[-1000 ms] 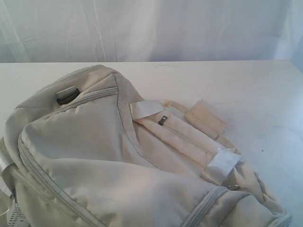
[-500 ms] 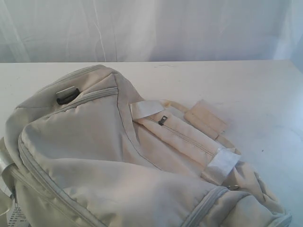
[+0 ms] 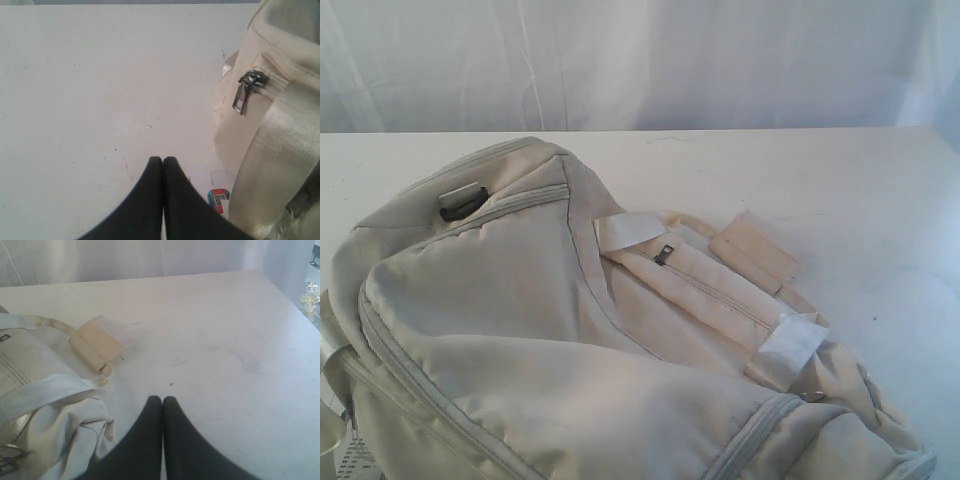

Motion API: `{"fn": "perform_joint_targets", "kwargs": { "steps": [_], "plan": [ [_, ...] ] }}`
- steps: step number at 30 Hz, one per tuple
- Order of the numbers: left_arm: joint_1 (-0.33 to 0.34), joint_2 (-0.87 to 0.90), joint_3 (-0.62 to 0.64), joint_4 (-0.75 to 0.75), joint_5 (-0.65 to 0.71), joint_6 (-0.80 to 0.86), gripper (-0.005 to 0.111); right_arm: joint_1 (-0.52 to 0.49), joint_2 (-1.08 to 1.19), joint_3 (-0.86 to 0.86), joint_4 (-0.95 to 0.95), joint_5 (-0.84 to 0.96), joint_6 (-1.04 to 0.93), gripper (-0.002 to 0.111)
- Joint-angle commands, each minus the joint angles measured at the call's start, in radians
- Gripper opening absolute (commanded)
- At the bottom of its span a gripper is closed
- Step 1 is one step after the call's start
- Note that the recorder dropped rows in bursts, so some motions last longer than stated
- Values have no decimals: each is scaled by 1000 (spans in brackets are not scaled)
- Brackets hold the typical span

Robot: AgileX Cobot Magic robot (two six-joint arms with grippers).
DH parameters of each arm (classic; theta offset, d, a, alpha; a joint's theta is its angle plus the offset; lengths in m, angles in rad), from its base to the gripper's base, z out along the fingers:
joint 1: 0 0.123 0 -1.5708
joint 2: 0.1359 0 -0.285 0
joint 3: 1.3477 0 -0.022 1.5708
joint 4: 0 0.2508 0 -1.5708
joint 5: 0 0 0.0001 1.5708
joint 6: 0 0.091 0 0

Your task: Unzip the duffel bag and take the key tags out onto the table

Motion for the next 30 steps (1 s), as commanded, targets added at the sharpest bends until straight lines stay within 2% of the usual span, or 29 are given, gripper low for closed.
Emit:
{"fn": "perform_joint_targets", "kwargs": {
  "steps": [1,6,8,11,13,14,16,17,21,23,27,30],
  "plan": [
    [0,-4,6,-7,-4,-9,0,2,-6,3,-8,-3,2,0],
    [0,-4,6,-7,-13,-11,0,33,-6,3,-8,-3,1,0],
    [0,-4,6,-7,-80,-16,0,41,-6,3,-8,-3,1,0],
    [0,-4,6,-7,-281,-16,0,41,-6,3,-8,-3,1,0],
    [0,-4,6,-7,-502,-16,0,41,-6,3,-8,-3,1,0],
    [0,-4,6,-9,-682,-17,0,41,-6,3,-8,-3,1,0],
    [0,-4,6,-14,-882,-14,0,41,-6,3,-8,-3,1,0],
    [0,-4,6,-32,-917,-5,0,41,-6,3,-8,-3,1,0],
    [0,-4,-66,-222,-846,47,0,41,-6,3,-8,-3,1,0],
    [0,26,-125,-268,-823,66,0,41,-6,3,-8,-3,1,0],
    [-56,116,-261,-200,-778,60,0,41,-6,3,-8,-3,1,0],
    [-131,181,-346,-93,-645,58,0,41,-6,3,-8,-3,1,0]
  ]
}}
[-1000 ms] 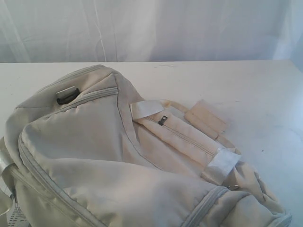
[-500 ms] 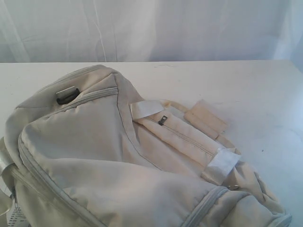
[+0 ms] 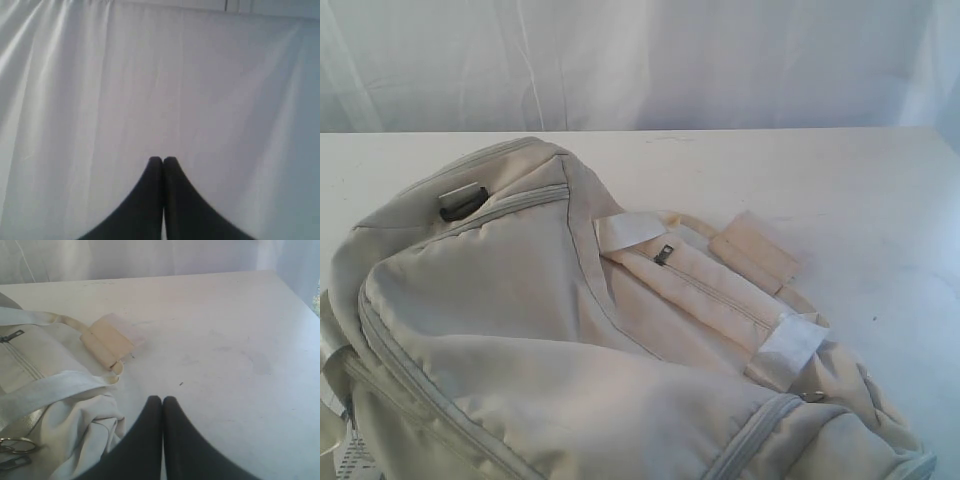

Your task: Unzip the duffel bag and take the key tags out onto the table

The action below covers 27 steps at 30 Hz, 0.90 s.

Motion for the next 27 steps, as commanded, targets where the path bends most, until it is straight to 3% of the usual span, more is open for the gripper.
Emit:
{"fn": "perform_joint_targets", "kwargs": {
  "steps": [1,6,11,13,16,18,21,24,27],
  "plan": [
    [-113,91,-127,142,184,4,0,2,-6,3,-8,-3,1,0],
    [-229,173,-172,222,446,4,0,2,-6,3,-8,-3,1,0],
    [-265,259,-174,204,693,-43,0,2,-6,3,-8,-61,1,0],
    [-286,284,-182,116,821,-67,0,2,-6,3,21,-145,38,0],
    [-344,333,-212,-85,1033,138,0,2,-6,3,167,-331,175,0],
    [-379,375,-251,-234,1147,354,0,2,-6,3,180,-464,215,0],
    [-403,452,-350,-406,1291,548,0,2,-6,3,171,-655,227,0],
    [-403,565,-468,-440,1468,638,0,2,-6,3,171,-741,375,0],
    [-419,684,-550,-446,1548,678,0,2,-6,3,171,-789,514,0]
  ]
}}
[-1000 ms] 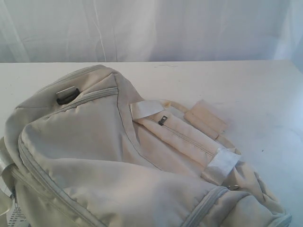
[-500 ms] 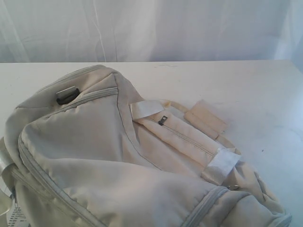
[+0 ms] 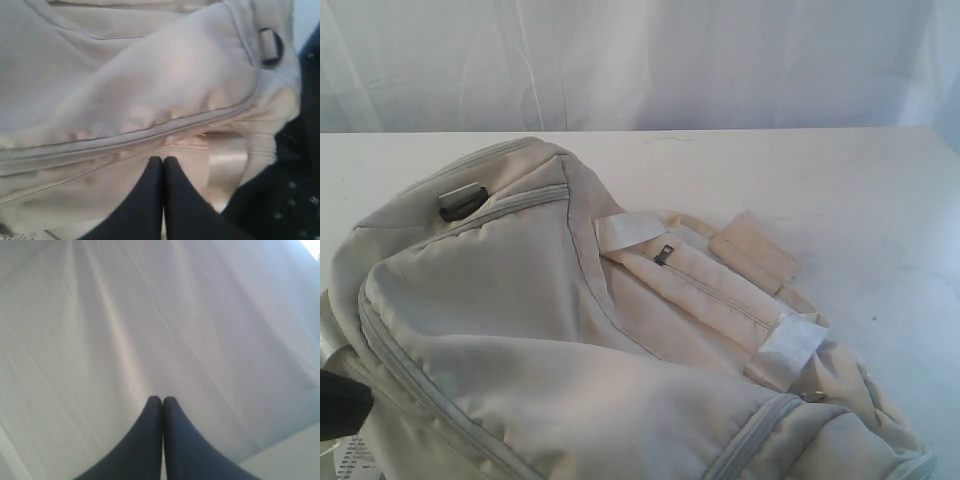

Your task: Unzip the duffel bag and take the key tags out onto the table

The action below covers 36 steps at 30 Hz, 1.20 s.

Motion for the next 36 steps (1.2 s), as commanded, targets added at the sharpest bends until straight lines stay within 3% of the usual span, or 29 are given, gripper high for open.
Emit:
{"fn": "perform_joint_targets", "kwargs": {
  "steps": [1,4,6,11,18,20,25,28,36],
  "plan": [
    [-24,167,-120,-47,144,95,0,2,-6,1,5,-107,170,0],
    [-32,249,-130,-113,138,168,0,2,-6,1,5,-100,200,0],
    [-32,287,-115,-167,106,224,0,2,-6,1,5,1,272,0],
    [-32,319,-52,-298,-16,342,0,2,-6,-66,-1,573,272,0],
    [-32,317,-49,-385,28,371,0,2,169,-166,6,773,198,0],
    [-32,317,-49,-393,31,373,0,2,279,-225,27,828,103,0],
    [-32,317,-49,-393,40,382,0,2,577,-418,361,999,-385,0],
    [-32,317,-49,-393,39,384,0,2,751,-520,483,1112,-579,0],
    [-32,317,-49,-393,38,397,0,2,972,-633,493,1130,-673,0]
  ]
}}
